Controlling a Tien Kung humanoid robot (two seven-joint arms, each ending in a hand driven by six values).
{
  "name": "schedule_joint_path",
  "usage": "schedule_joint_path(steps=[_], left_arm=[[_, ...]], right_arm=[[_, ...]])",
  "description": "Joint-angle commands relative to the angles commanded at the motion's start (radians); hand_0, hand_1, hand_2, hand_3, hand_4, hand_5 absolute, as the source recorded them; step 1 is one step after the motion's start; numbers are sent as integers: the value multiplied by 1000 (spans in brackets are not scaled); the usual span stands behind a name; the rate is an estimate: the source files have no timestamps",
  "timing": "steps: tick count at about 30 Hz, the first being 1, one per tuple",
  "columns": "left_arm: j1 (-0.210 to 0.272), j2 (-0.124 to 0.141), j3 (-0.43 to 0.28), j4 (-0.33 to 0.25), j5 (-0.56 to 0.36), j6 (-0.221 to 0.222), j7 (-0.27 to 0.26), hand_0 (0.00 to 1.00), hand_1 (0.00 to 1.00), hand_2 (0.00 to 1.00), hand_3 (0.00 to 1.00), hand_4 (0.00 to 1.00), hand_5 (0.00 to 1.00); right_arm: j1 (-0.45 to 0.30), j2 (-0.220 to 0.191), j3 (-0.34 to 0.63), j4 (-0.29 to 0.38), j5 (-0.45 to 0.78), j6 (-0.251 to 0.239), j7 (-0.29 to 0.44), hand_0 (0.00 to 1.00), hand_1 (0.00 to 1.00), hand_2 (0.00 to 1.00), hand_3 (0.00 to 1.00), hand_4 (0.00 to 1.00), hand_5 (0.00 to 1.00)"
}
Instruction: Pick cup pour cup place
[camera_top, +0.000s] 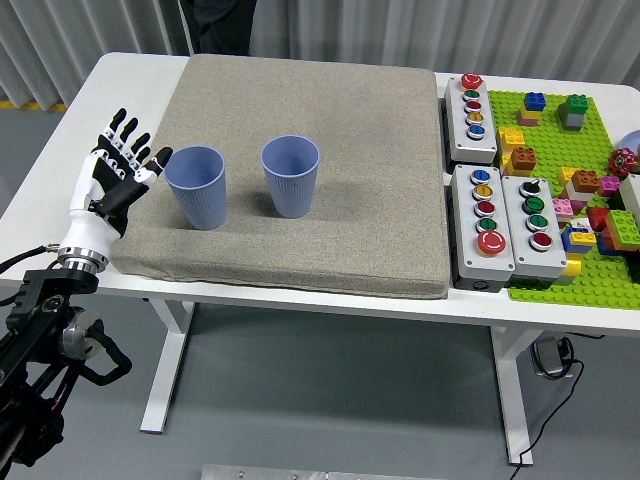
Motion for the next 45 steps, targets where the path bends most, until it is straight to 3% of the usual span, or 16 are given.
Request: schedule_joint_path(steps=[11,20,25,31,45], left_arm=[[81,47,39,-51,76,47,5,941,930,998,998,916,229],[113,78,84,-78,88,70,0,944,933,998,998,917,232],[110,65,104,-74,152,101,6,945,936,998,998,918,224],[94,52,121,-27,246,136,14,946,937,998,998,921,220],[40,26,165,80,243,149,13,949,938,998,998,924,225]], right_arm=[[-10,4,3,1,-9,1,-4,702,682,612,601,40,420],[-9,2,3,0,-9,3,-3,701,682,611,601,38,422],[-3,2,1,0,-4,2,-2,701,682,611,600,35,421],[0,2,-4,-1,4,2,-2,702,682,611,600,32,424],[3,1,-5,0,8,1,-3,702,683,611,600,29,422]])
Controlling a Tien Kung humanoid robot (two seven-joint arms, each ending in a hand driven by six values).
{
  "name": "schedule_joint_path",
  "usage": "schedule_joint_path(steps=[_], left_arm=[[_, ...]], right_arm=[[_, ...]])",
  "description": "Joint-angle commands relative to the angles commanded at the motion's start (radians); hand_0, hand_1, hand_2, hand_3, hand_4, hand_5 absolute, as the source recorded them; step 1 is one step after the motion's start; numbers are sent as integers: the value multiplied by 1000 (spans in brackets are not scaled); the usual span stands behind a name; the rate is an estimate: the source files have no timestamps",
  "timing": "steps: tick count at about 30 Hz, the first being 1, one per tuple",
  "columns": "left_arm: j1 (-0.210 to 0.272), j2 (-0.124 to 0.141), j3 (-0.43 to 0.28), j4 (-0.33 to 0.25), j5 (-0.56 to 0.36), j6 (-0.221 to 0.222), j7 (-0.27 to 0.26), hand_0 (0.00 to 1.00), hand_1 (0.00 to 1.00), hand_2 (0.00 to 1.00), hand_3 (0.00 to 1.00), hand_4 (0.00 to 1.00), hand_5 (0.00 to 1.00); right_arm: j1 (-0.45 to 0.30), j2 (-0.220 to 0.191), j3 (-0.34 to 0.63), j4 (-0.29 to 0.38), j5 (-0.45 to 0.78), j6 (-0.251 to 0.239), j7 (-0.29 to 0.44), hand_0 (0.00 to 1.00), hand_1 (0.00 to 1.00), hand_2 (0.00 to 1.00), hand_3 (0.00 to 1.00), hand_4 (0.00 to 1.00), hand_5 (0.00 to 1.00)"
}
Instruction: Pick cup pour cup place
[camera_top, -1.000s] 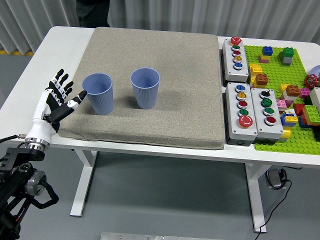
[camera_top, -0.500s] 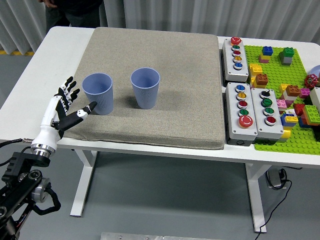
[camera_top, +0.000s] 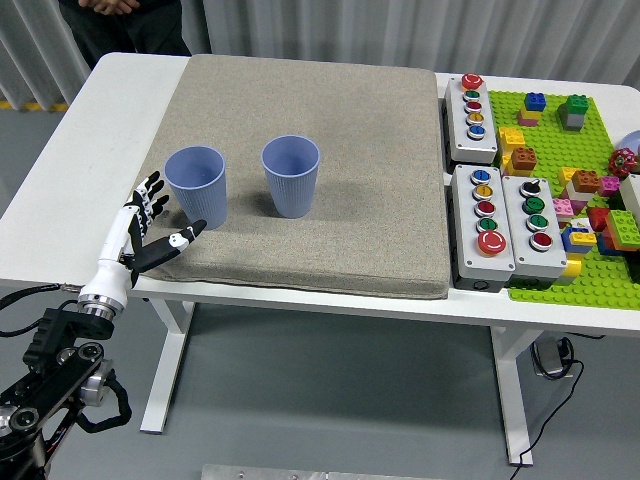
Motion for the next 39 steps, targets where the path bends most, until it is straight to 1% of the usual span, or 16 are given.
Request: schedule_joint_path(steps=[6,11,14,18,23,29,39], left_arm=[[-45,-20,13,49,-21,5,-4,948,938,998,998,924,226],[-69,-30,22,81,-29,4,-6,946,937,998,998,922,229],[-86,-37,25,116,-50,0,-10,944,934,998,998,920,231],[-100,-44,25,143,-62,-3,-11,944,934,998,998,920,231],[-109,-49,31,143,-81,-10,-12,943,934,998,998,920,232],[-128,-62,33,157,-79,-15,-12,942,934,998,998,919,232],[-159,-73,38,173,-68,-22,-5,936,925,998,998,918,235]], right_arm=[[3,-1,0,-1,0,0,1,703,683,612,600,29,422],[3,-1,-2,0,1,-1,1,703,683,610,600,28,421],[0,1,-1,0,0,-1,-1,703,683,611,600,26,418],[-3,2,-2,1,1,-2,-2,703,683,611,600,26,418],[-7,3,0,1,-4,-1,-2,703,683,611,600,25,416],[-6,2,0,1,-7,0,-2,703,683,610,599,24,415],[-4,1,0,0,-4,1,-1,703,683,610,600,26,409]])
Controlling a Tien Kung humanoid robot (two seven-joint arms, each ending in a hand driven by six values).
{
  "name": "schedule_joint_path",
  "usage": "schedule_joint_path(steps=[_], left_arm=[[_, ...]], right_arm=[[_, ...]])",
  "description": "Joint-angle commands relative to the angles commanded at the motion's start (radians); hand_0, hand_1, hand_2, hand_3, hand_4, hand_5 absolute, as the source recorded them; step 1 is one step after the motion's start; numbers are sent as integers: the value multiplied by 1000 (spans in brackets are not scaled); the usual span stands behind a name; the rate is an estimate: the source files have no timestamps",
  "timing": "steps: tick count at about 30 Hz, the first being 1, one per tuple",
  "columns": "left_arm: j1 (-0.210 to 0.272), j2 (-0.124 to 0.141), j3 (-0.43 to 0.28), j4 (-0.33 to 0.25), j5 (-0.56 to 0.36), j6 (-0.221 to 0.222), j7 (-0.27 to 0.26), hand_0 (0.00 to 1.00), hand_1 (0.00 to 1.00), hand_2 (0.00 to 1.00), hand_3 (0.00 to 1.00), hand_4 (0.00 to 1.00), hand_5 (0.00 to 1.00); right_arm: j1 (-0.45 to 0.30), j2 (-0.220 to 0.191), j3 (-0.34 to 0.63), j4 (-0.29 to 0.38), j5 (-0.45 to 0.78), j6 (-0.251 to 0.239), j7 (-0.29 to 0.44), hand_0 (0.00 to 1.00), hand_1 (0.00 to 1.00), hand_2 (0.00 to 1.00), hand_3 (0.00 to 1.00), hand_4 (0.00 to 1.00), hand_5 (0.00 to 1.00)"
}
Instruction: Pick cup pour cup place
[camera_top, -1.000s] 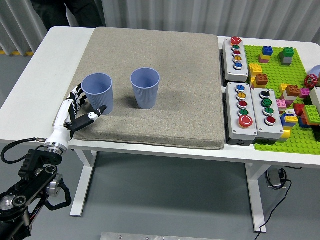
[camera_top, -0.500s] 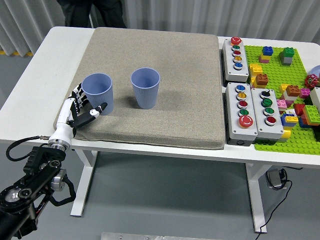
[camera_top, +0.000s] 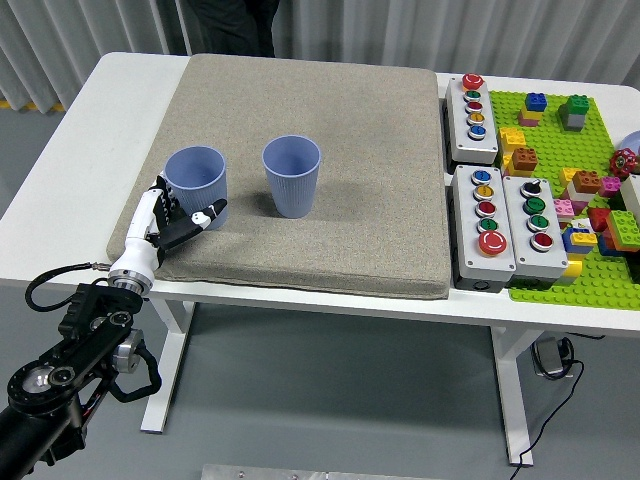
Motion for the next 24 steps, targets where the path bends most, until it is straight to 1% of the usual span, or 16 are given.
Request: schedule_joint_path(steps=[11,12,17,18,22,24], left_arm=[[-25,-3,4,14,2,-3,5,931,918,998,998,917,235],[-27,-2,2,15,3,-3,5,922,905,998,998,918,240],[-32,3,1,14,8,-5,8,922,905,998,998,918,240],[-33,3,2,14,8,-5,8,893,876,998,998,919,242],[-40,2,5,14,9,-4,10,893,876,998,998,919,242],[-42,2,6,14,10,-5,11,875,861,998,998,918,242]], right_arm=[[6,-2,-1,0,4,0,0,702,683,609,600,26,408],[7,-2,-2,0,3,0,0,702,682,609,599,27,408],[10,-2,-2,0,5,0,1,702,682,609,599,27,408],[11,-3,-2,0,5,0,1,702,682,608,600,27,404],[12,-3,-1,0,3,0,1,702,682,608,600,27,404],[12,-3,-1,0,2,0,1,702,682,608,600,28,403]])
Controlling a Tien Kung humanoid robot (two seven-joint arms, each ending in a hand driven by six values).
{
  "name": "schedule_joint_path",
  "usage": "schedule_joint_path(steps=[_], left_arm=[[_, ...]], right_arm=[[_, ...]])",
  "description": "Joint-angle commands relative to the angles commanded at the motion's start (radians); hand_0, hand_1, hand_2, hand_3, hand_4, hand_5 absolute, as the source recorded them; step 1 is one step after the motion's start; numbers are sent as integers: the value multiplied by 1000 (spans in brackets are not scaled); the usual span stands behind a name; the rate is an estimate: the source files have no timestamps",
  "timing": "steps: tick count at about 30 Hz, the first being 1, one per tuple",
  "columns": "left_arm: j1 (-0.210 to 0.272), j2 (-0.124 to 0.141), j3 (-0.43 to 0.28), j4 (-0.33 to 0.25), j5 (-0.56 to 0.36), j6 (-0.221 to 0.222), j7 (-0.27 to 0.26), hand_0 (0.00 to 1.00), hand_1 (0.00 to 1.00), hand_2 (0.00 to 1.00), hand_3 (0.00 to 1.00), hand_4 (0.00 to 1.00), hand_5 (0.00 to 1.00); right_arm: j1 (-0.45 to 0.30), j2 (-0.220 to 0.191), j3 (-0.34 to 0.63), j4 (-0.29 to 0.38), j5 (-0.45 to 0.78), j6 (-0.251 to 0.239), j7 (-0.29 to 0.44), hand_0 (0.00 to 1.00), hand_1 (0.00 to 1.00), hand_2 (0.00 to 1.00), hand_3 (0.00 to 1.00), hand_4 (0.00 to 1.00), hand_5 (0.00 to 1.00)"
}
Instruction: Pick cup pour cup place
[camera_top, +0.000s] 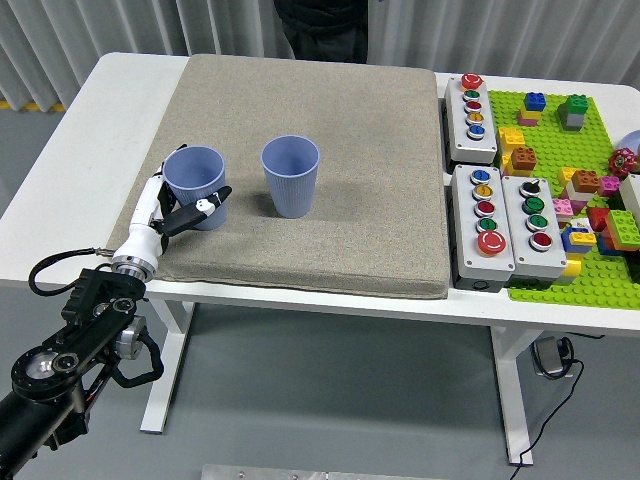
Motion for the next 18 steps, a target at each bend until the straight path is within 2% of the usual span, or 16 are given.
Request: schedule_joint_path(steps=[11,12,17,18], left_arm=[[-7,-2,11,4,4,-2,8,858,851,981,998,917,244],[-8,-2,11,4,3,-2,8,839,820,914,959,916,243],[-9,-3,11,5,2,7,9,839,820,914,959,916,243],[-9,-4,13,6,3,18,8,780,729,767,801,913,242]], right_arm=[[2,0,3,0,-5,1,0,702,682,608,600,29,400],[3,0,3,0,-5,1,-1,702,682,608,600,30,398],[4,0,3,0,-5,1,-1,702,682,608,600,30,398],[4,0,3,1,-5,1,-1,702,682,609,600,30,400]])
